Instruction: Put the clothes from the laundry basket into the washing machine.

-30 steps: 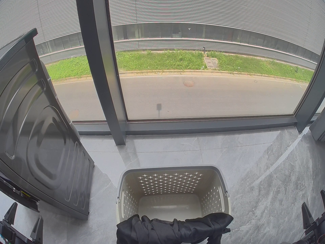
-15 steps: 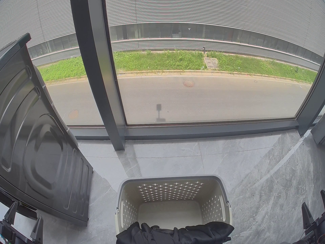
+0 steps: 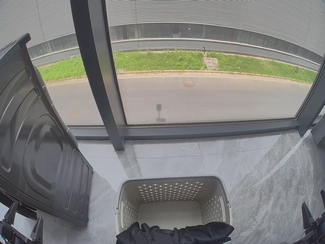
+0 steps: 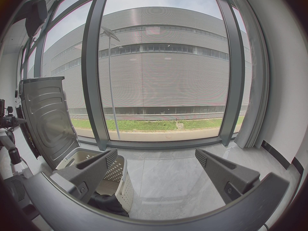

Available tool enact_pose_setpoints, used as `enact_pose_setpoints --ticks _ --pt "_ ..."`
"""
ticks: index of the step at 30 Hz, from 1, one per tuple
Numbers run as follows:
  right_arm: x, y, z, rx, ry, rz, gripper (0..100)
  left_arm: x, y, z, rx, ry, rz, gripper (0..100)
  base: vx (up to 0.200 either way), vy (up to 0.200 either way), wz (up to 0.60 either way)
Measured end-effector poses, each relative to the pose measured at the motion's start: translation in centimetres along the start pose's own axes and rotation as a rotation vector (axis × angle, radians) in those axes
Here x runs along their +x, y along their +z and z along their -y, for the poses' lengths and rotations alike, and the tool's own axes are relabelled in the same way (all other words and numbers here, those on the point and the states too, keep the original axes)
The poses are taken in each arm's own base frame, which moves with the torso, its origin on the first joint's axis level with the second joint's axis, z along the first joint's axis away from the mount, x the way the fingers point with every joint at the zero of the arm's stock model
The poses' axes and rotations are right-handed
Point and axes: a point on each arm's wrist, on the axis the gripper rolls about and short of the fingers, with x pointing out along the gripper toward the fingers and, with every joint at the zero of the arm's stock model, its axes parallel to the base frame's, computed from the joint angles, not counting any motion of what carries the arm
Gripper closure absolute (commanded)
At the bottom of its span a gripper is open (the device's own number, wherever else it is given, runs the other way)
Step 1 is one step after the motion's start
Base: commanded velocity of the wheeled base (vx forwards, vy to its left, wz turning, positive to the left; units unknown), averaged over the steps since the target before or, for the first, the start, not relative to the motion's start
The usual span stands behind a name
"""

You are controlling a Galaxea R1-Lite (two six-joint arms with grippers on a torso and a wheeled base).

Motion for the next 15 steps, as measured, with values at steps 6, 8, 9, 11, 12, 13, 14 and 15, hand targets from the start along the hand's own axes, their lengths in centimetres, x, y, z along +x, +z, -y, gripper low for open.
enact_pose_setpoints --ticks 6,8,9,11,12,13,14,15 --pt "0.0 0.0 0.0 0.0 0.0 0.0 0 0.0 0.0 0.0 0.0 0.0 0.0 0 0.0 0.0 0.0" --pt "0.0 0.0 0.0 0.0 0.0 0.0 0 0.0 0.0 0.0 0.0 0.0 0.0 0 0.0 0.0 0.0" --pt "0.0 0.0 0.0 0.0 0.0 0.0 0 0.0 0.0 0.0 0.0 0.0 0.0 0 0.0 0.0 0.0" --pt "0.0 0.0 0.0 0.0 0.0 0.0 0 0.0 0.0 0.0 0.0 0.0 0.0 0 0.0 0.0 0.0" --pt "0.0 0.0 0.0 0.0 0.0 0.0 0 0.0 0.0 0.0 0.0 0.0 0.0 0 0.0 0.0 0.0" --pt "0.0 0.0 0.0 0.0 0.0 0.0 0 0.0 0.0 0.0 0.0 0.0 0.0 0 0.0 0.0 0.0" --pt "0.0 0.0 0.0 0.0 0.0 0.0 0 0.0 0.0 0.0 0.0 0.0 0.0 0 0.0 0.0 0.0" --pt "0.0 0.0 0.0 0.0 0.0 0.0 0 0.0 0.0 0.0 0.0 0.0 0.0 0 0.0 0.0 0.0"
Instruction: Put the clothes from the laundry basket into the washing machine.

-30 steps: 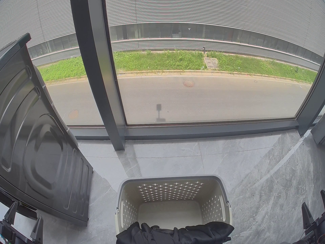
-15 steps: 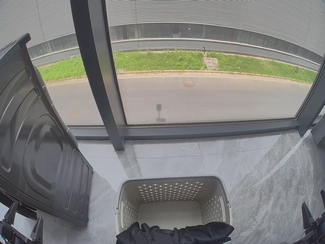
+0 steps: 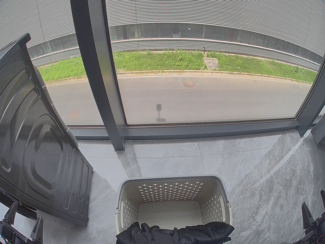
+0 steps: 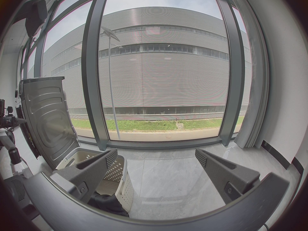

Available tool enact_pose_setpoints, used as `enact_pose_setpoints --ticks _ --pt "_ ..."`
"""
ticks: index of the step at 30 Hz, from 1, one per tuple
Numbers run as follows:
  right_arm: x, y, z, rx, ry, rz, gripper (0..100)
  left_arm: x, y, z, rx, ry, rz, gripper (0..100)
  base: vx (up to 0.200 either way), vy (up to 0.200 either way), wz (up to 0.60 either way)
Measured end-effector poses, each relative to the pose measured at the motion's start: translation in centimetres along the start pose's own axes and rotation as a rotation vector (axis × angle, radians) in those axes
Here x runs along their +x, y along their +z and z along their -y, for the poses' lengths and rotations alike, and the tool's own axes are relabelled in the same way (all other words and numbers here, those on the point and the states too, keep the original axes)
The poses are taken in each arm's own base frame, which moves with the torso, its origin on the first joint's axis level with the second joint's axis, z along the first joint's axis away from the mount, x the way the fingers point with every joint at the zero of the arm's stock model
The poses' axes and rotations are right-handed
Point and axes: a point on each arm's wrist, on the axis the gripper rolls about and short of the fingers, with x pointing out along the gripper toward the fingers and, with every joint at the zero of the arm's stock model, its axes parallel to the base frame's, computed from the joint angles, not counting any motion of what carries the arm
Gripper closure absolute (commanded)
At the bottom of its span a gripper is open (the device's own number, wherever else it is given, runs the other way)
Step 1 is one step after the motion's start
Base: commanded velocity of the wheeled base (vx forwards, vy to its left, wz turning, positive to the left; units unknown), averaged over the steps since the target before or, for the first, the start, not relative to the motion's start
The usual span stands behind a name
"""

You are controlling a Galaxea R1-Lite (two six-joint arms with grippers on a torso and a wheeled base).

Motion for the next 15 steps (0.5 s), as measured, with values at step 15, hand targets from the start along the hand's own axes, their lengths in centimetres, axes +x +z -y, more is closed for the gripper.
enact_pose_setpoints --ticks 15 --pt "0.0 0.0 0.0 0.0 0.0 0.0 0 0.0 0.0 0.0 0.0 0.0 0.0 0 -0.187 0.0 0.0"
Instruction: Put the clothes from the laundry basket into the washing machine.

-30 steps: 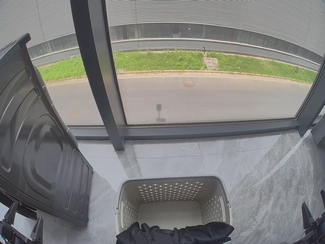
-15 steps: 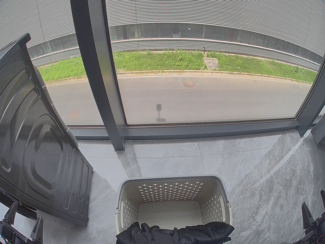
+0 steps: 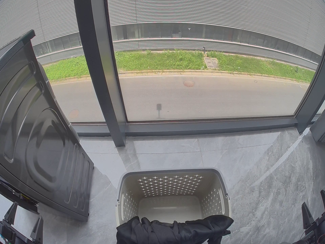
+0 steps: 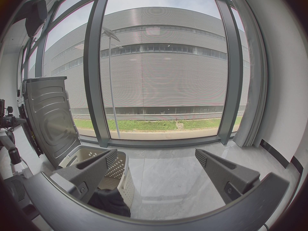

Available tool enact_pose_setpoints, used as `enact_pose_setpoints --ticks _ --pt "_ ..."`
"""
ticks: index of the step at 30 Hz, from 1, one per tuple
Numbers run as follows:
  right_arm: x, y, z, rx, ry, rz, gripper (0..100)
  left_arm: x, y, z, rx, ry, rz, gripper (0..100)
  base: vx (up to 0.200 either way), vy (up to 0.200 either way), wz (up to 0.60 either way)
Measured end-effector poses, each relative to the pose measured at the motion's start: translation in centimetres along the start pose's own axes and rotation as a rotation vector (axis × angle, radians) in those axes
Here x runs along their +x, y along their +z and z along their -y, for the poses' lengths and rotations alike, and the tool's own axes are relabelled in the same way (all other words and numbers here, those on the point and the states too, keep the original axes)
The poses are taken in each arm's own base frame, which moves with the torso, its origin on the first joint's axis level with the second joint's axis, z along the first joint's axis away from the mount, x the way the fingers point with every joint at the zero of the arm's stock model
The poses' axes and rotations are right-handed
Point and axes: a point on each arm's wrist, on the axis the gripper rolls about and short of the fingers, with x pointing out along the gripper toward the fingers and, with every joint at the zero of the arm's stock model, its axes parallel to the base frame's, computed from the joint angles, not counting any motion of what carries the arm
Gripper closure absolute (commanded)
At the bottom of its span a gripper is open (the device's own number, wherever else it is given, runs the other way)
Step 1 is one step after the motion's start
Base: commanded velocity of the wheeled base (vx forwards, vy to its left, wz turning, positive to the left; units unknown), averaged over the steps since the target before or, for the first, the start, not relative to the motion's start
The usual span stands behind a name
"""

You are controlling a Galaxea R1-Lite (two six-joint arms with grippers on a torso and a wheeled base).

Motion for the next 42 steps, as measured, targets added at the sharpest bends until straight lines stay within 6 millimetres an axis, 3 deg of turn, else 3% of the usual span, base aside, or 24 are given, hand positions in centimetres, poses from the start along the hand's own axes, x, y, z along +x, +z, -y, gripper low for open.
enact_pose_setpoints --ticks 28,42 --pt "0.0 0.0 0.0 0.0 0.0 0.0 0 0.0 0.0 0.0 0.0 0.0 0.0 0 -0.2 0.0 0.0" --pt "0.0 0.0 0.0 0.0 0.0 0.0 0 0.0 0.0 0.0 0.001 -0.001 0.0 0 0.0 0.029 0.0"
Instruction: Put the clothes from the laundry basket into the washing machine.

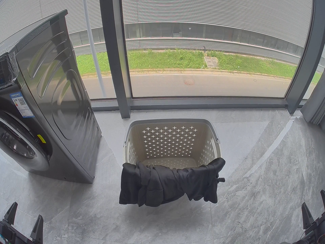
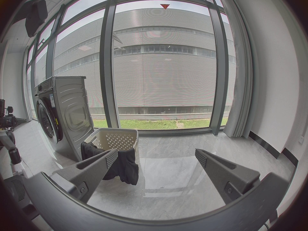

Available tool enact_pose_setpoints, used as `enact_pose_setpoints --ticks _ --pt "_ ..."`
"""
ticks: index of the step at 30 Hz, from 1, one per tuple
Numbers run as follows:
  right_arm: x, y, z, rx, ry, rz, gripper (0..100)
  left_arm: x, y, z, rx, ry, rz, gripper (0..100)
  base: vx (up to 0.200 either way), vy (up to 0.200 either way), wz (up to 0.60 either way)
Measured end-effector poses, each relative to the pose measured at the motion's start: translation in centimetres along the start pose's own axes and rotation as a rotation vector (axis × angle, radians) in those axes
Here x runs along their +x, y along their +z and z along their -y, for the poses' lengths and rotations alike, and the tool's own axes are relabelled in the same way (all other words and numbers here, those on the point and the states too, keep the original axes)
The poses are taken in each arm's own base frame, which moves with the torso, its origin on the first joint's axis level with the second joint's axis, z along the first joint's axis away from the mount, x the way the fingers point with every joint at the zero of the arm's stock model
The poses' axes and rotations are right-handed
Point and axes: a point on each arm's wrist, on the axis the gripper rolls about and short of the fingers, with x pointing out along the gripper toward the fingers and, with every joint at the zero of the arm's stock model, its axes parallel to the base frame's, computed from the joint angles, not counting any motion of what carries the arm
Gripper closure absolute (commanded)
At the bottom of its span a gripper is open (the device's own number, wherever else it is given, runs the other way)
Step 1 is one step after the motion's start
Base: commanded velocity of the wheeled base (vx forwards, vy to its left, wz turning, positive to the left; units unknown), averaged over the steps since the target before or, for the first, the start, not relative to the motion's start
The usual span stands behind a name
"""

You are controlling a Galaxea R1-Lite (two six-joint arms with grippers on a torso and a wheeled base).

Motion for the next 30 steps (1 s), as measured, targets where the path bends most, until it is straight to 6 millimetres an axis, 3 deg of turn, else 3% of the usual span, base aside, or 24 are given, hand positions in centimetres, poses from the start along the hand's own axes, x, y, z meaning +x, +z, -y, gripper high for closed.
enact_pose_setpoints --ticks 30 --pt "0.0 -0.01 0.0 0.0 0.0 0.0 0 0.0 0.0 0.0 -0.001 0.0 0.0 0 0.0 0.2 0.0"
